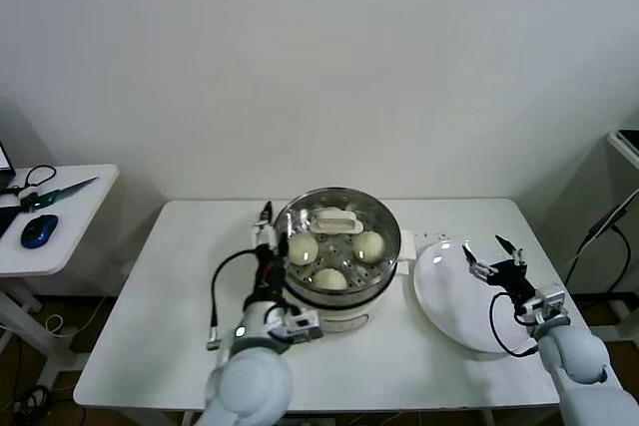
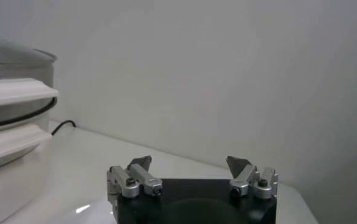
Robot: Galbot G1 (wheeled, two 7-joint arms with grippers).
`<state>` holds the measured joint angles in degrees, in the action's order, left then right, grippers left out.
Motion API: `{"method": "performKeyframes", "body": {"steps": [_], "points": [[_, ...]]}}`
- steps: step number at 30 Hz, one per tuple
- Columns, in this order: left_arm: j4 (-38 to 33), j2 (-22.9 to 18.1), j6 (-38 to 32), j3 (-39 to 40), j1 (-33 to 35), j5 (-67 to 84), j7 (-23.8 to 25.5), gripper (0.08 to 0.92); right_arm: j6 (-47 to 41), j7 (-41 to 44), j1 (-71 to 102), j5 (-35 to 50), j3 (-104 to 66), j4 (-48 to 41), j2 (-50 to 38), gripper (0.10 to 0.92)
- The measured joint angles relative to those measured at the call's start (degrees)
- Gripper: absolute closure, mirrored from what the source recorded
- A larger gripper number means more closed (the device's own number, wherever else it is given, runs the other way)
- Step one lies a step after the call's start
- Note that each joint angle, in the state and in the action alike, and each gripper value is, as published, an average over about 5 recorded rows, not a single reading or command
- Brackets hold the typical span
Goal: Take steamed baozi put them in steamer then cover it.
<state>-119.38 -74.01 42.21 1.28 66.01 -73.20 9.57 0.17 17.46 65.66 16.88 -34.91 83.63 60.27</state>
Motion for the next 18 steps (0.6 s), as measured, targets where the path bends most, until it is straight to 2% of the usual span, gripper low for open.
{"method": "performKeyframes", "body": {"steps": [5, 8, 13, 18], "points": [[-2.2, 1.0, -0.5, -8.3, 5.8, 12.2, -8.5, 0.177, 0.0, 0.0, 0.9, 0.1, -0.6, 1.4, 0.6, 0.203], [-2.4, 0.6, -3.2, -13.7, 9.5, 20.5, -13.0, 0.177, 0.1, 0.0, 1.5, 0.1, -1.0, 2.1, 0.9, 0.203], [-1.2, -1.0, -13.7, -22.4, 14.9, 35.7, -17.7, 0.177, 0.3, 0.2, 2.8, 0.1, -1.7, 3.5, 1.5, 0.203], [2.0, -2.8, -26.6, -29.8, 19.0, 50.1, -19.6, 0.177, 1.0, 0.4, 4.5, 0.3, -2.7, 4.9, 2.0, 0.203]]}}
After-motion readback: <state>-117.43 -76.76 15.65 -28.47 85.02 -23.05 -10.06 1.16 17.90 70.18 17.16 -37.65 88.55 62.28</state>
